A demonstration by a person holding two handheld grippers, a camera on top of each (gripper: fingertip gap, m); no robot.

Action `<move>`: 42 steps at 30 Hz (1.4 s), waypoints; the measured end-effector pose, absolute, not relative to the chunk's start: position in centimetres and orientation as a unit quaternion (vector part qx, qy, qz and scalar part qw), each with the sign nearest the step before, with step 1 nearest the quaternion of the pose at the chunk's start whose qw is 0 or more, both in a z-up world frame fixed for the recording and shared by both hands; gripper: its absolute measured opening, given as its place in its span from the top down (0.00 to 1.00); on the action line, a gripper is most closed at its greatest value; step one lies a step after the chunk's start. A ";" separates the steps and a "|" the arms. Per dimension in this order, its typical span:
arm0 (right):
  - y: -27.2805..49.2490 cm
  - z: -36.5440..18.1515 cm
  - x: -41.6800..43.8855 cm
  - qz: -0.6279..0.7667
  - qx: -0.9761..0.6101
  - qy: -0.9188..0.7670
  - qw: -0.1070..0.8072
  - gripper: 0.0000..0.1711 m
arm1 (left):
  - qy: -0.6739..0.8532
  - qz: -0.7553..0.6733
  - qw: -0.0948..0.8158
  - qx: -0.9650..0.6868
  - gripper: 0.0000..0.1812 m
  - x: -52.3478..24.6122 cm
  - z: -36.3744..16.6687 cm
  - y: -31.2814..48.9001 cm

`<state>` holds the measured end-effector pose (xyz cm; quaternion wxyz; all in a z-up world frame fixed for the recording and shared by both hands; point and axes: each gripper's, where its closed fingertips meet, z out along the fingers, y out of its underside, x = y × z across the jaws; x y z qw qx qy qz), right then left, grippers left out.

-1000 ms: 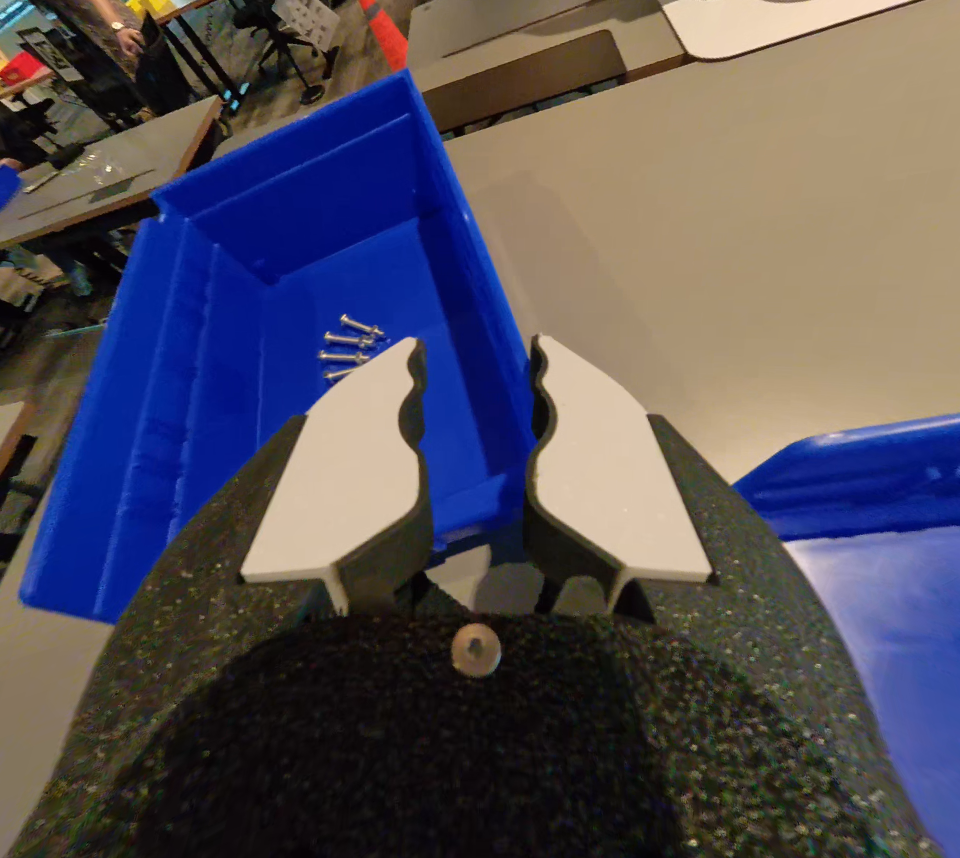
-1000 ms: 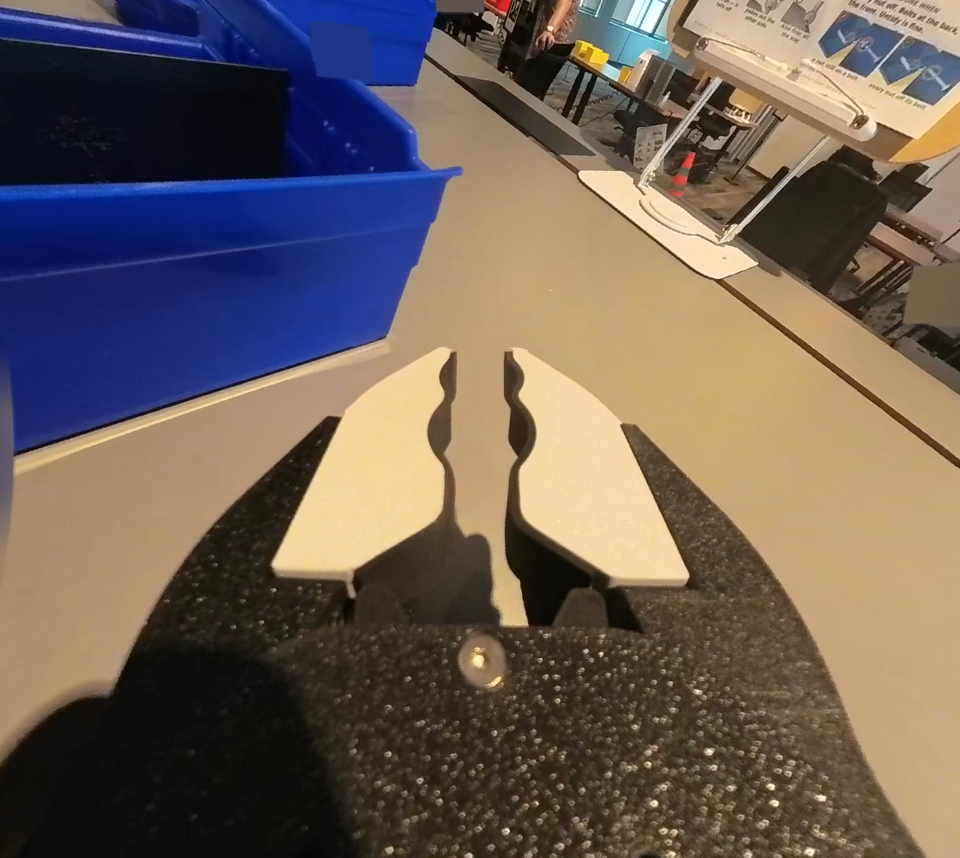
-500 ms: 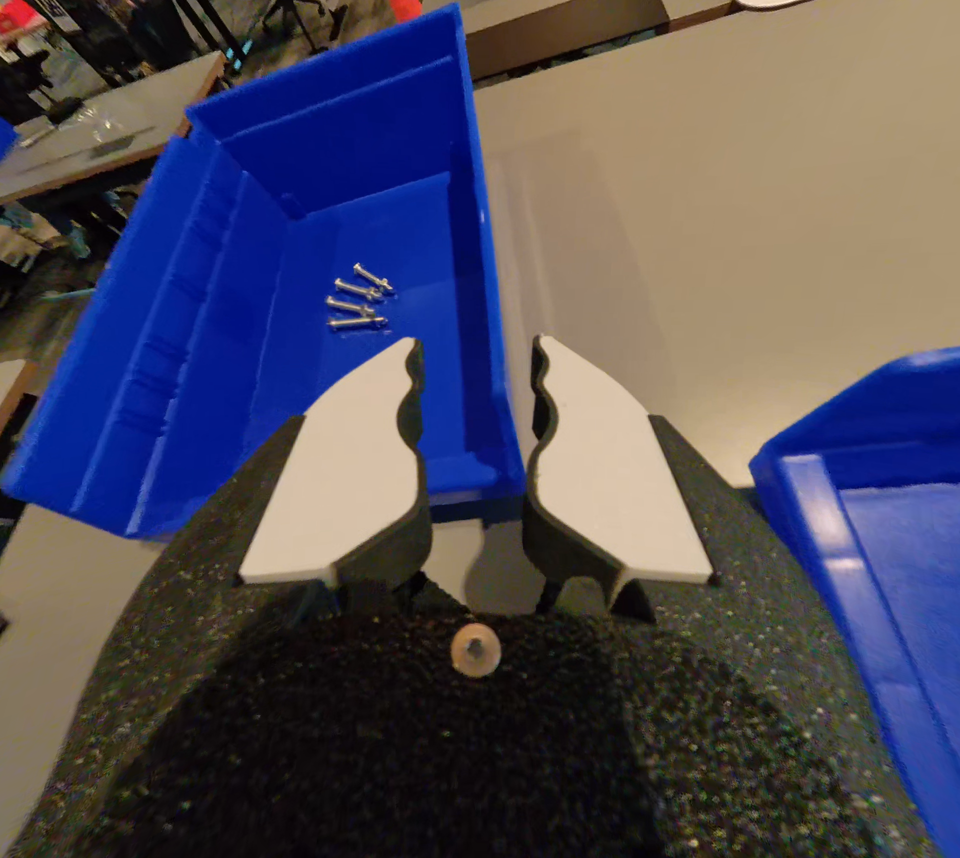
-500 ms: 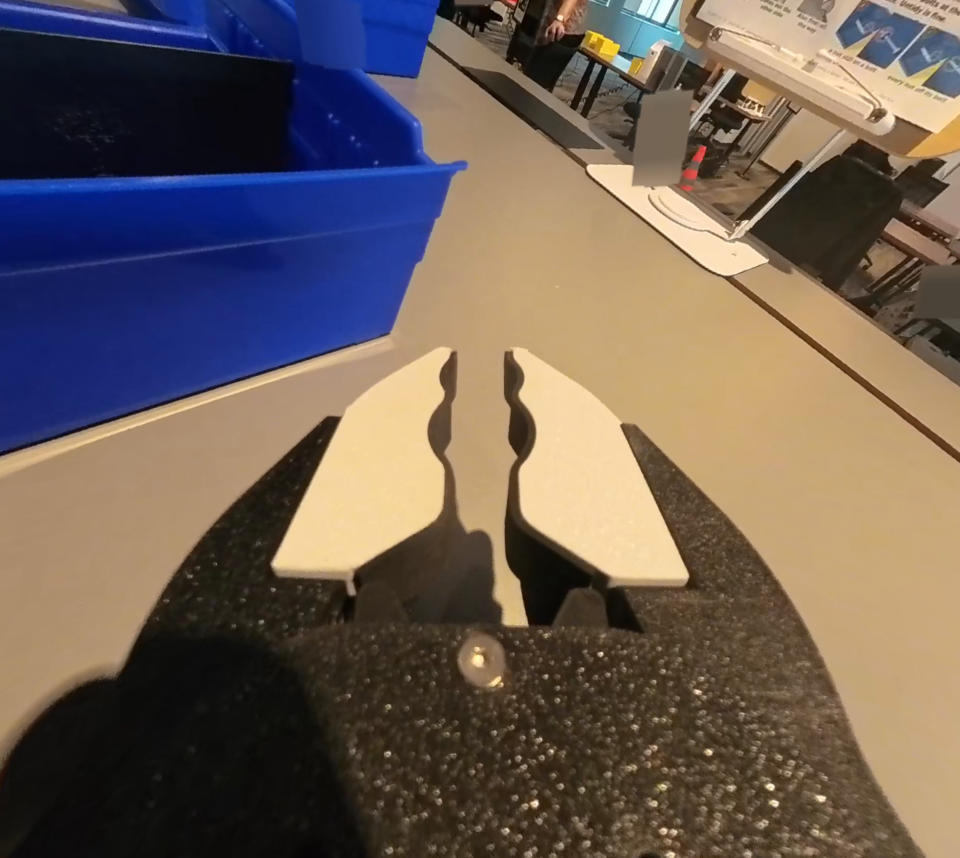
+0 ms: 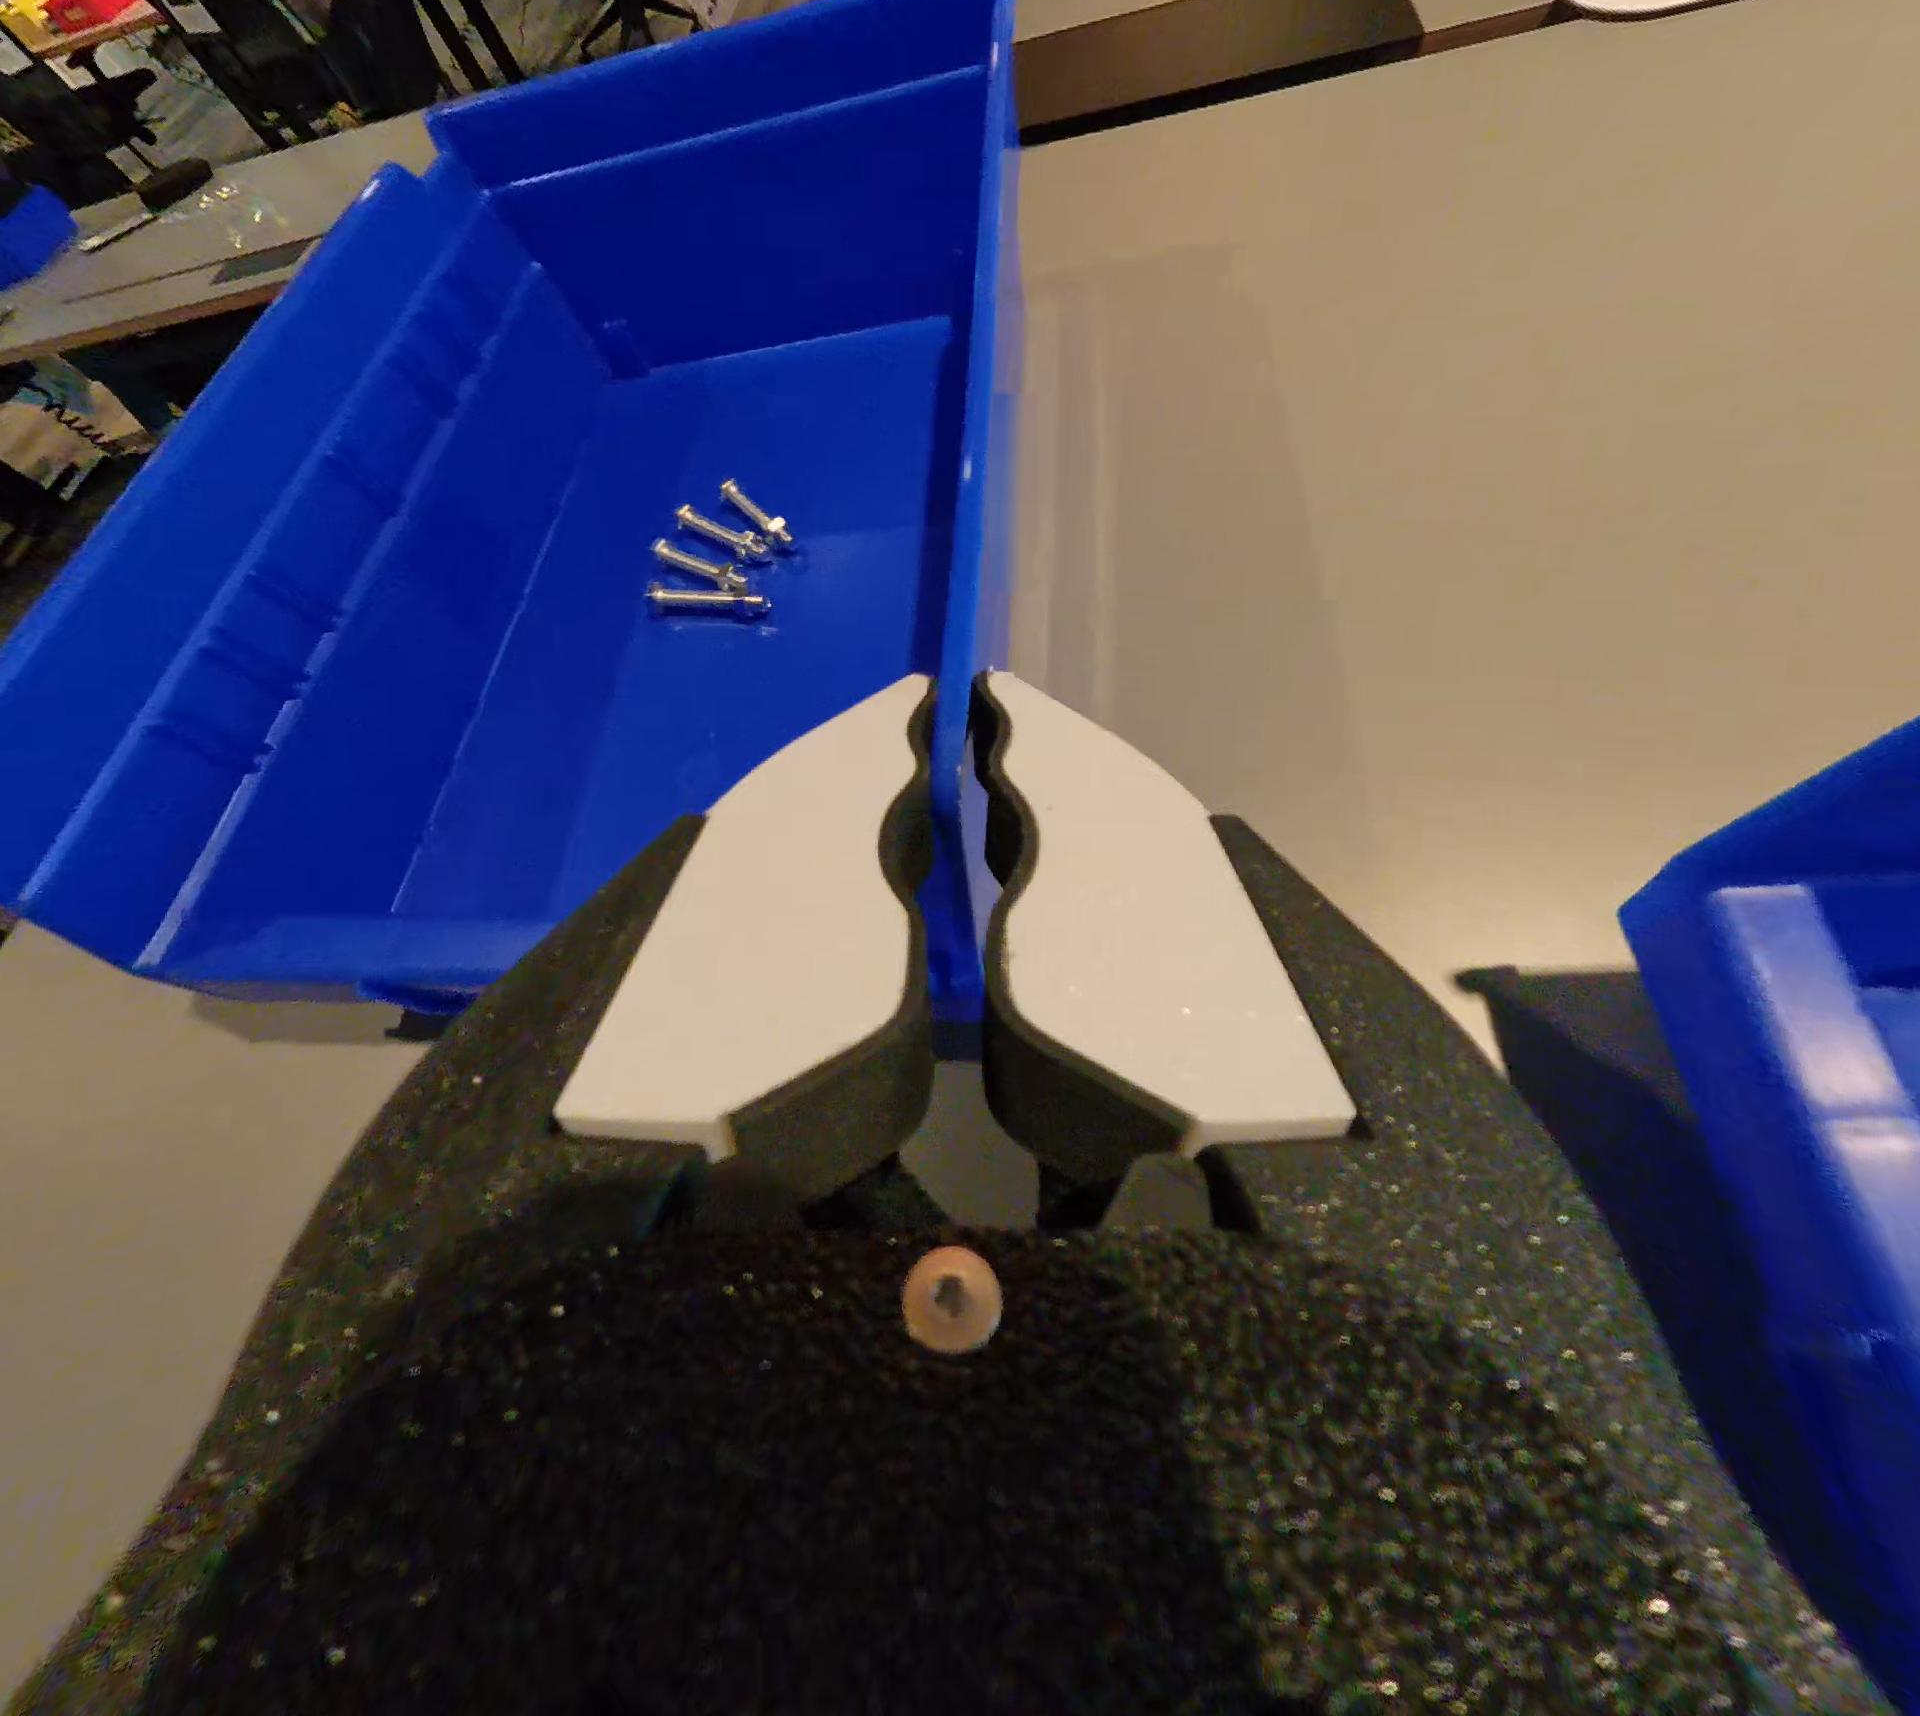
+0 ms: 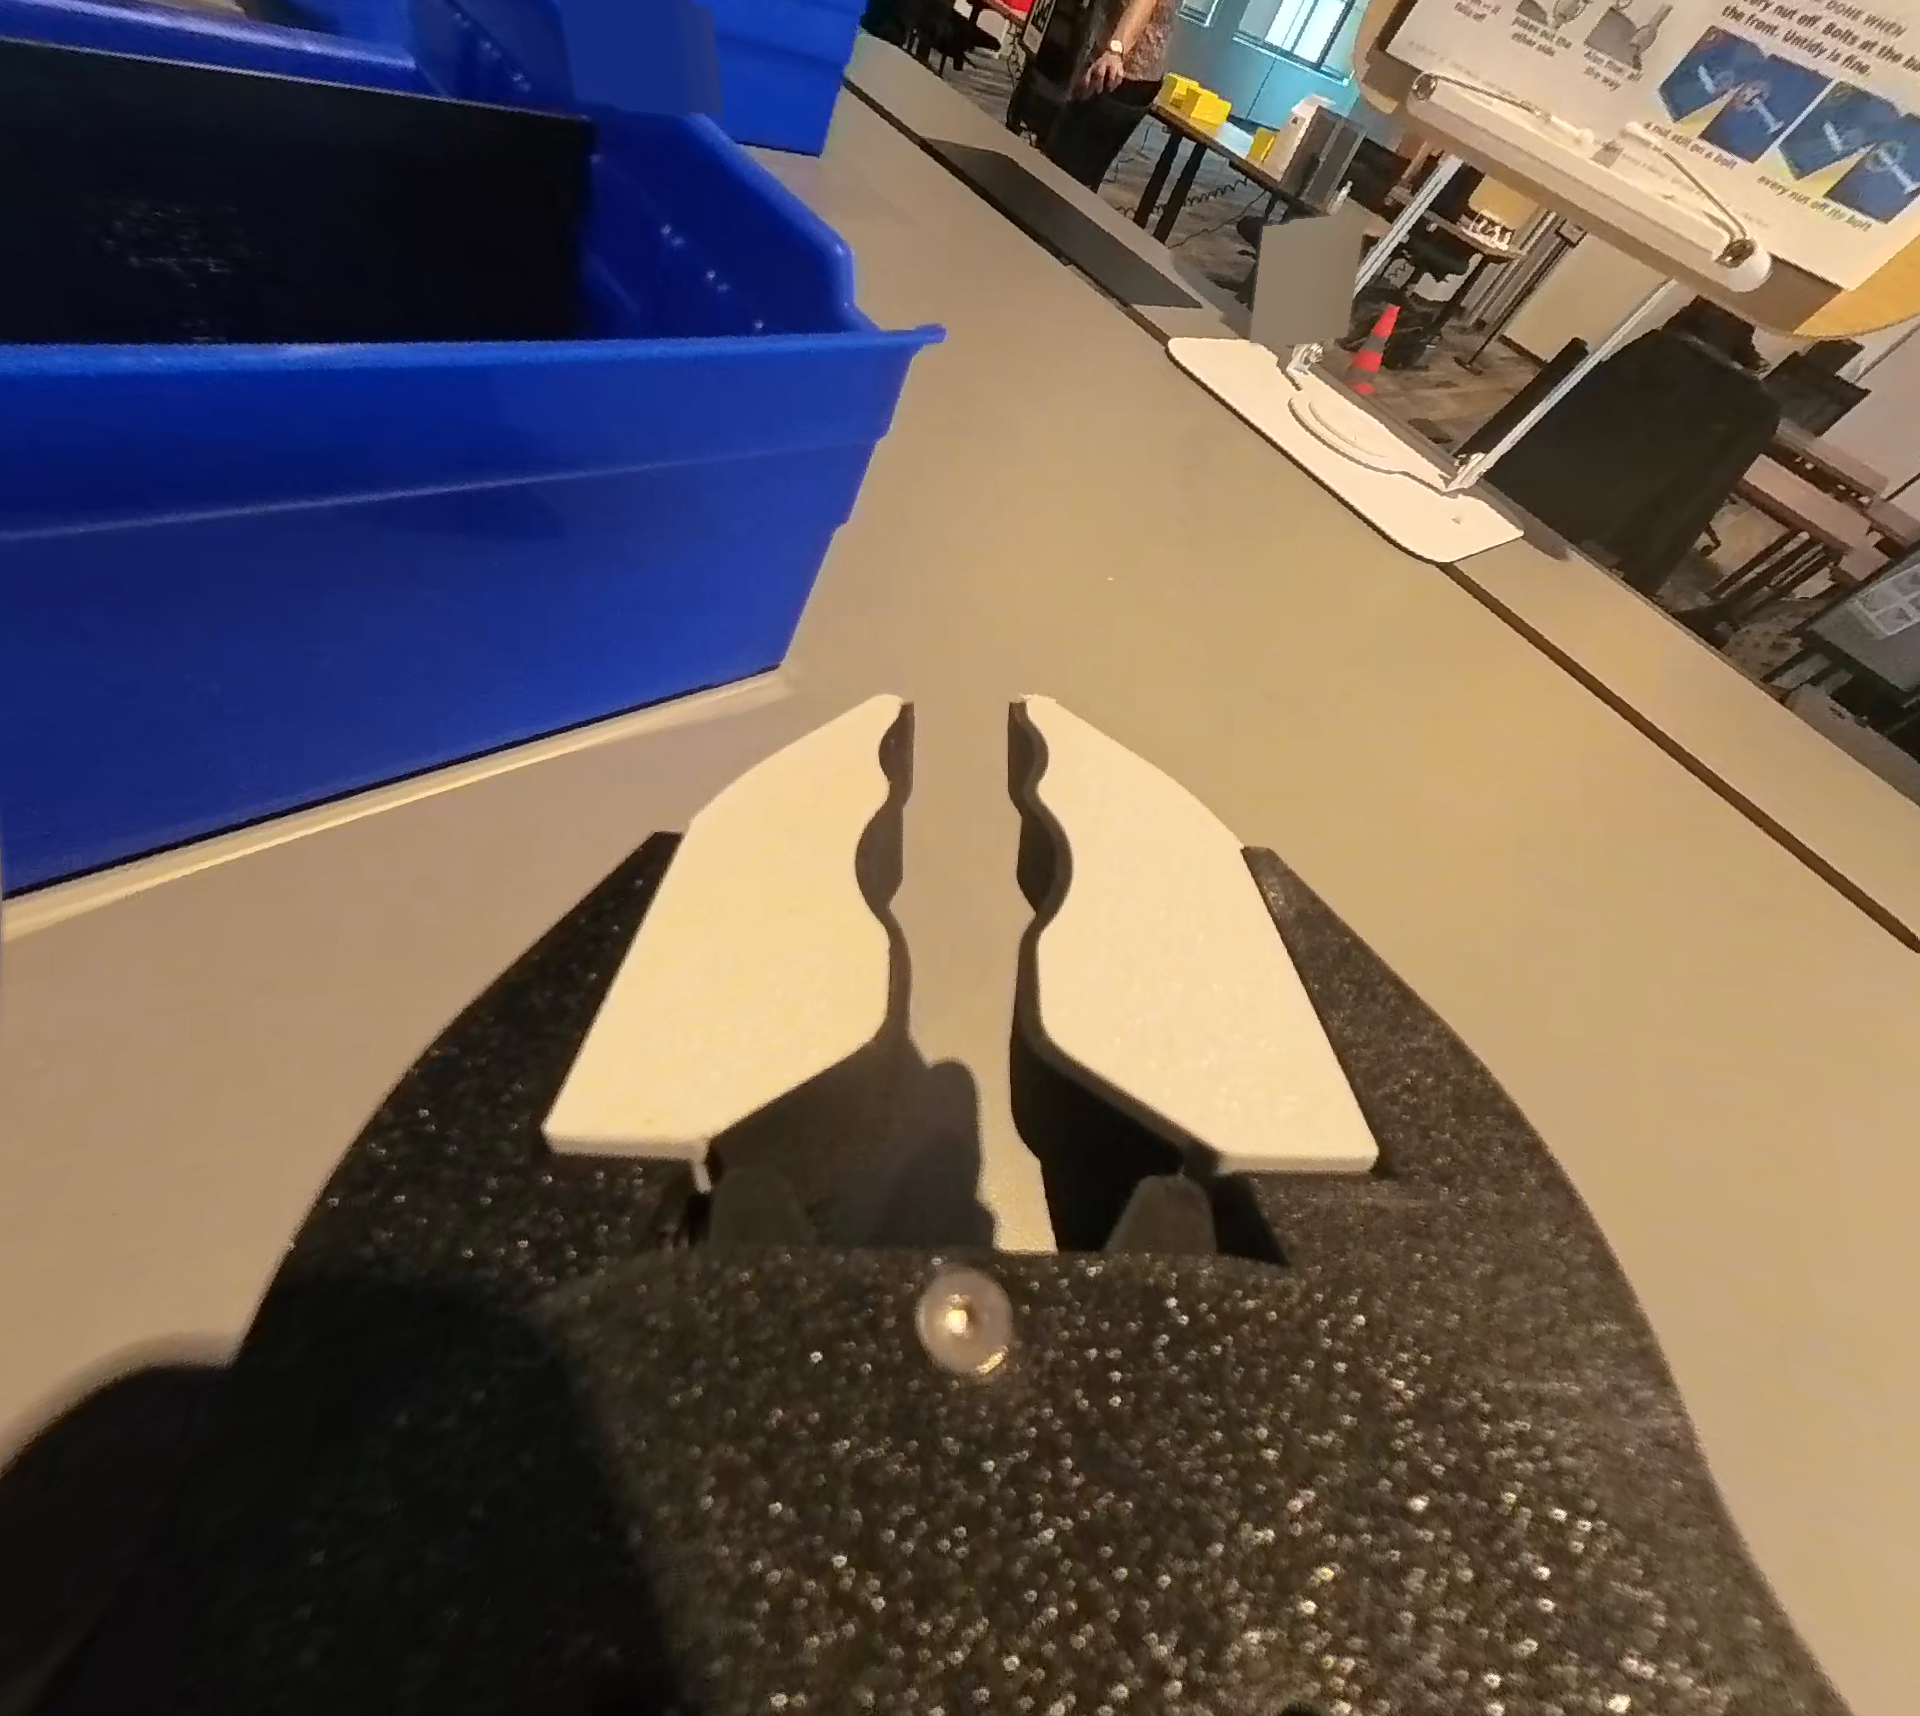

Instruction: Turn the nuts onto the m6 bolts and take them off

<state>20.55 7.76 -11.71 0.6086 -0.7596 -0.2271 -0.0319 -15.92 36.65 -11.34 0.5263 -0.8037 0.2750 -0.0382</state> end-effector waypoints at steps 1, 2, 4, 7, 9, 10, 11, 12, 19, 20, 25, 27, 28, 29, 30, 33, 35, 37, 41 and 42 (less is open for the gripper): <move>7.8 -11.7 20.5 -0.032 -0.760 -0.227 0.609 0.90 | 0.275 -0.039 0.528 -0.803 0.97 -16.2 -11.3 36.6; 7.8 -11.7 20.5 -0.032 -0.760 -0.227 0.608 0.90 | 0.276 -0.041 0.530 -0.801 0.97 -16.5 -11.3 36.6; 7.8 -11.8 20.5 -0.031 -0.761 -0.228 0.607 0.90 | 0.273 -0.043 0.530 -0.802 0.97 -17.2 -11.3 37.0; 7.8 -11.8 20.5 -0.031 -0.761 -0.229 0.607 0.90 | 0.287 -0.052 0.535 -0.793 0.98 -17.9 -11.3 38.3; 7.8 -11.8 20.4 -0.031 -0.761 -0.230 0.606 0.90 | 0.292 -0.071 0.540 -0.786 0.98 -18.2 -11.3 39.4; 7.8 -11.9 20.4 -0.031 -0.761 -0.231 0.605 0.90 | 0.294 -0.079 0.542 -0.783 0.98 -18.4 -11.3 40.0; 7.8 -11.9 20.4 -0.031 -0.762 -0.232 0.604 0.90 | 0.295 -0.081 0.543 -0.782 0.98 -18.8 -11.3 40.6; 7.8 -11.9 20.4 -0.032 -0.762 -0.233 0.603 0.90 | 0.295 -0.080 0.543 -0.782 0.98 -19.2 -11.3 41.1; 7.9 -12.1 20.2 -0.040 -0.763 -0.241 0.599 0.90 | 0.305 -0.101 0.541 -0.778 0.98 -20.1 -11.3 42.7; 7.9 -12.2 20.2 -0.041 -0.763 -0.241 0.598 0.90 | 0.307 -0.098 0.540 -0.777 0.98 -20.0 -11.3 42.8; 7.9 -12.2 20.1 -0.045 -0.762 -0.245 0.597 0.90 | 0.303 -0.071 0.550 -0.775 0.96 -20.2 -10.9 43.2; 7.9 -12.2 20.1 -0.047 -0.761 -0.244 0.599 0.90 | 0.299 -0.073 0.580 -0.754 0.81 -20.0 -9.7 42.4; 7.8 -12.1 20.2 -0.047 -0.761 -0.244 0.600 0.90 | 0.296 -0.086 0.591 -0.746 0.77 -19.9 -8.9 41.5; 7.8 -12.1 20.2 -0.047 -0.760 -0.242 0.601 0.90 | 0.296 -0.102 0.602 -0.735 0.75 -19.7 -8.1 40.2; 7.8 -12.1 20.2 -0.047 -0.760 -0.241 0.602 0.90 | 0.298 -0.120 0.614 -0.721 0.74 -19.5 -7.2 38.5; 7.7 -11.8 20.4 -0.044 -0.757 -0.235 0.608 0.90 | 0.340 -0.204 0.591 -0.702 0.77 -17.6 -6.7 31.8; 7.7 -11.6 20.5 -0.040 -0.755 -0.229 0.613 0.90 | 0.385 -0.270 0.510 -0.720 0.77 -16.4 -8.9 27.0; 7.6 -11.4 20.7 -0.033 -0.755 -0.220 0.617 0.90 | 0.405 -0.310 0.431 -0.745 0.79 -16.3 -11.4 23.4; 7.0 -11.2 21.1 -0.017 -0.758 -0.202 0.620 0.90 | 0.413 -0.310 0.386 -0.764 0.86 -17.4 -13.9 20.6; 6.7 -11.2 21.2 -0.013 -0.759 -0.197 0.621 0.90 | 0.420 -0.321 0.368 -0.765 0.86 -17.3 -14.4 19.8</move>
